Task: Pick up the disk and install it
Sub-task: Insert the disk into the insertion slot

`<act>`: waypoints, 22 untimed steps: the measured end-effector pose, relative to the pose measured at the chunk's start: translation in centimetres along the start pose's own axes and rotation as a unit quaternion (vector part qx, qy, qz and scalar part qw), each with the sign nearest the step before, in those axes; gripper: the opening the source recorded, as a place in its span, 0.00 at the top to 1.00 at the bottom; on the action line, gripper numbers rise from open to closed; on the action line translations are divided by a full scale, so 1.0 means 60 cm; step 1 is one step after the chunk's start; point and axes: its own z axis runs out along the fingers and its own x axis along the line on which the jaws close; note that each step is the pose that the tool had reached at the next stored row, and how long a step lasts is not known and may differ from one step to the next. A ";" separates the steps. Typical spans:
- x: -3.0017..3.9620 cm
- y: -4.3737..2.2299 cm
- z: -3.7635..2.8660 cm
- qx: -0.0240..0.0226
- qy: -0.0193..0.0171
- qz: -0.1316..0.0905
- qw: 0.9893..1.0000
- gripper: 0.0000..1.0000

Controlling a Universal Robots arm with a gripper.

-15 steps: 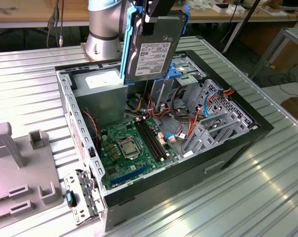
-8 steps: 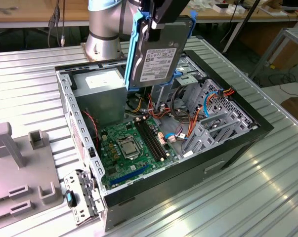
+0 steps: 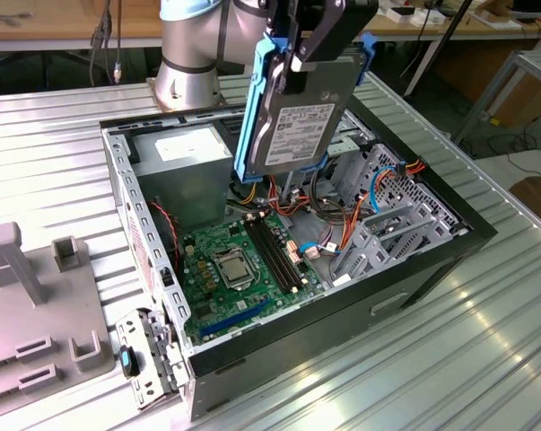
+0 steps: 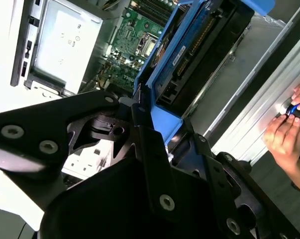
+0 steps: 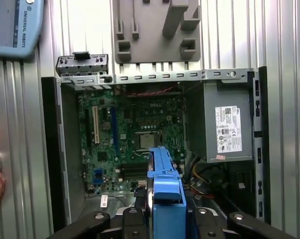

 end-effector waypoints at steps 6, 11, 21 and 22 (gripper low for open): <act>0.013 -0.015 0.001 0.000 0.000 -0.005 1.000 0.63; 0.012 -0.048 0.005 0.000 -0.001 -0.016 1.000 0.63; 0.036 -0.082 0.015 0.002 -0.001 -0.018 1.000 0.63; 0.041 -0.084 0.016 0.002 -0.001 -0.018 1.000 0.63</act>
